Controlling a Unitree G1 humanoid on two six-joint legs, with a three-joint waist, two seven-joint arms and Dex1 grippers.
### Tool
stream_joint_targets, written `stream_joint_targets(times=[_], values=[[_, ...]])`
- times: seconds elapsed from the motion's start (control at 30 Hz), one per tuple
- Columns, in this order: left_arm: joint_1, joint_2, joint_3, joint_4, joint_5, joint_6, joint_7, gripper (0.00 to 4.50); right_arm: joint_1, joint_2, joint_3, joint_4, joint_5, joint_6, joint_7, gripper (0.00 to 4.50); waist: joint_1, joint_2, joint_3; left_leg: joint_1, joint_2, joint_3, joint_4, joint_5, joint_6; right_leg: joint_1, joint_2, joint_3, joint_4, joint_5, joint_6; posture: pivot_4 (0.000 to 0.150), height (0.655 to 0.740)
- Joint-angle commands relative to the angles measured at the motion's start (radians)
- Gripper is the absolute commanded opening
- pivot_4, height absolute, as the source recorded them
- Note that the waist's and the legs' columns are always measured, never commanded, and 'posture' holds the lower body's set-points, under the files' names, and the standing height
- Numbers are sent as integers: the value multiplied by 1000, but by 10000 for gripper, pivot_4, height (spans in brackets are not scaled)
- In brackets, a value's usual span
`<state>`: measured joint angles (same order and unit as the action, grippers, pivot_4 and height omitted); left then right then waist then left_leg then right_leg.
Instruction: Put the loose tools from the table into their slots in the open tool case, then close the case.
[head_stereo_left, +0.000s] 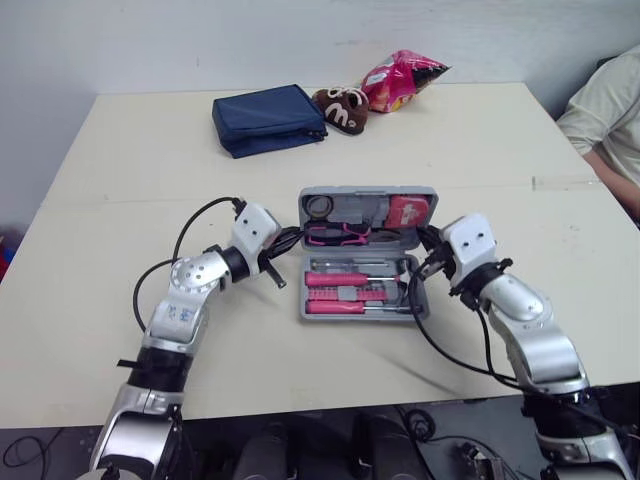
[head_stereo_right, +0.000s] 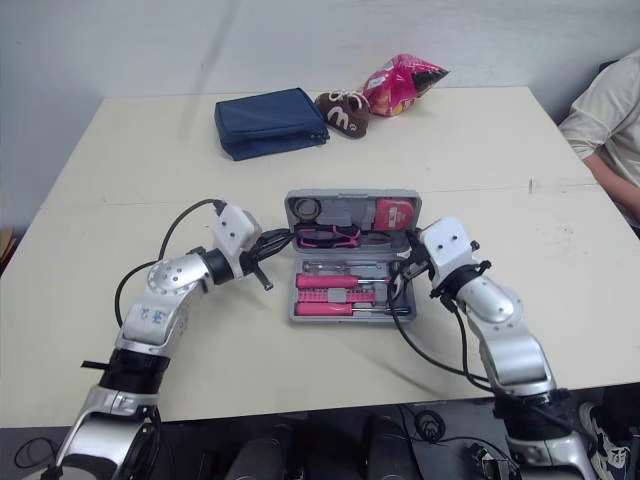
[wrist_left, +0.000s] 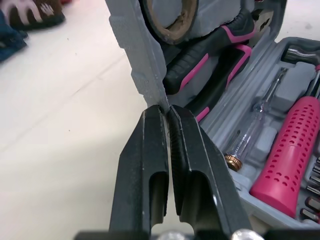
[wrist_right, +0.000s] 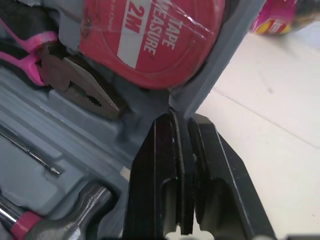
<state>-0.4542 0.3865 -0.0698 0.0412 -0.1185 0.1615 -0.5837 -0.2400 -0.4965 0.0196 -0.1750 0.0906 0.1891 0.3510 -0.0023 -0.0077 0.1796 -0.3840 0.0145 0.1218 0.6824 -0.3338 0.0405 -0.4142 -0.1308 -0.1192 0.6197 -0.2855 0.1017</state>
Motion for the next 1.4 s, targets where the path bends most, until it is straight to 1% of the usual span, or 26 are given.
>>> stream_joint_targets(times=[0.03,0.2,0.23,0.3,0.33,0.4,0.47,0.53,0.57,0.6,0.63,0.67,0.7,0.77,0.8,0.83,0.9,0.93,0.97,1.03,1.07,1.1,1.13,1.2,1.33,1.4], values=[[37,-6,10,-64,21,-77,28,0,52,5,-17,11,-53,-149,-13,305,0,0,0,0,0,0,0,0,0,0,0,0,0,0,0,1500,7338],[139,3,22,-129,36,-83,60,0,146,-32,-17,89,-129,-365,-7,305,0,0,0,0,0,-1,0,0,0,1,-1,0,0,0,0,1500,7338],[161,5,29,-152,30,-77,63,3071,170,-46,-24,90,-143,-413,-4,60,0,0,0,1,0,-1,0,0,0,1,-1,1,-1,0,0,1500,7338],[194,11,46,-199,26,-56,78,9692,216,-70,-44,66,-140,-481,16,8175,0,0,0,1,0,-1,0,0,0,2,-2,2,-1,0,0,1500,7338],[211,15,53,-227,18,-18,80,13834,239,-84,-57,42,-141,-496,20,11488,2,0,0,1,1,-2,0,0,0,2,-2,3,-1,0,0,1500,7338],[263,37,87,-322,-36,76,69,24099,301,-122,-99,-42,-117,-493,50,21971,2,0,0,1,1,-3,0,0,1,3,-2,5,-1,0,0,1500,7338],[362,108,175,-497,-190,245,3,33436,414,-203,-178,-202,1,-393,160,31660,2,1,1,1,1,-3,0,0,1,2,-4,7,-1,0,0,1500,7338],[411,149,231,-590,-284,339,-19,42911,482,-252,-219,-291,85,-320,230,41777,-1,2,1,1,2,-4,-1,-1,0,3,-6,8,-2,0,-1,1500,7338],[427,168,266,-619,-333,391,-19,44588,518,-277,-242,-329,135,-281,267,44381,0,2,1,1,4,-4,0,-1,0,4,-5,7,-3,0,-1,1500,7338],[453,235,350,-623,-406,471,-64,44588,619,-346,-315,-401,290,-143,367,44381,2,2,1,3,4,-5,0,-1,0,6,-4,7,-4,0,-1,1500,7338],[471,286,413,-626,-464,533,-96,44588,694,-398,-373,-456,409,-34,442,44381,3,2,1,5,5,-5,0,-2,-1,7,-4,7,-7,-1,-2,1500,7338],[480,324,454,-626,-507,577,-114,44588,742,-436,-417,-494,494,45,489,44381,8,3,2,9,5,-5,-2,-3,-1,10,-4,7,-7,-2,-3,1500,7338],[477,370,456,-603,-510,586,-145,44588,763,-462,-438,-511,549,91,520,44381,10,2,2,12,6,-7,-2,-4,-2,14,-3,6,-7,-3,-6,1500,7338],[422,410,410,-527,-472,556,-165,44588,750,-488,-435,-515,642,216,494,44381,16,1,1,16,9,-10,-1,-8,-3,20,-1,2,-10,-4,-8,1500,7338],[334,405,346,-446,-426,535,-157,42139,731,-496,-405,-525,657,255,490,42253,23,1,1,17,9,-10,0,-11,2,21,-1,2,-10,-4,-9,1500,7338],[271,397,302,-392,-396,521,-147,39196,716,-499,-384,-533,664,282,487,39351,33,2,0,16,9,-10,0,-12,0,20,-2,3,-11,-3,-10,1500,7338],[165,376,224,-300,-354,504,-150,31735,683,-500,-340,-565,674,317,491,31154,40,2,0,15,7,-12,0,-12,-1,20,-2,2,-11,-2,-10,1500,7338],[128,366,194,-267,-341,497,-159,26888,667,-499,-321,-581,683,335,492,26323,43,3,0,13,7,-11,-1,-12,-1,18,-2,2,-11,-2,-10,1500,7338],[52,337,127,-192,-298,468,-172,21926,636,-498,-273,-592,657,346,483,20473,46,2,0,13,7,-11,-1,-8,-4,18,-2,2,-11,-2,-10,1500,7338],[-70,287,25,-55,-215,412,-185,13482,574,-493,-193,-590,598,360,462,11158,49,2,1,11,8,-10,-1,-8,-5,16,-1,0,-12,-3,-11,1500,7338],[-128,255,-15,19,-178,369,-194,8032,538,-485,-151,-579,560,360,449,5196,51,1,1,11,8,-9,-1,-7,-5,16,0,0,-12,-2,-10,1500,7338],[-179,225,-45,87,-153,342,-202,3752,503,-476,-118,-562,535,369,433,319,51,1,1,10,7,-8,0,-7,-4,16,1,0,-12,-2,-9,1500,7338],[-239,187,-81,176,-119,296,-216,277,463,-465,-80,-538,500,371,420,0,52,0,1,10,7,-6,0,-7,-3,16,1,-1,-11,-1,-8,1500,7338],[-332,123,-126,331,-70,211,-238,277,404,-445,-30,-495,449,379,399,0,52,-1,1,9,5,-4,1,-6,-2,16,6,-7,-11,0,-6,1500,7338],[-452,37,-165,565,-10,75,-302,277,332,-404,10,-441,393,383,377,0,41,-2,2,8,2,-3,1,-5,3,15,3,-6,-13,2,-2,1500,7338],[-496,0,-171,648,-1,33,-352,277,310,-389,14,-417,365,377,366,0,37,-2,2,7,2,-3,1,-5,3,15,2,-7,-13,3,-1,1500,7338]])
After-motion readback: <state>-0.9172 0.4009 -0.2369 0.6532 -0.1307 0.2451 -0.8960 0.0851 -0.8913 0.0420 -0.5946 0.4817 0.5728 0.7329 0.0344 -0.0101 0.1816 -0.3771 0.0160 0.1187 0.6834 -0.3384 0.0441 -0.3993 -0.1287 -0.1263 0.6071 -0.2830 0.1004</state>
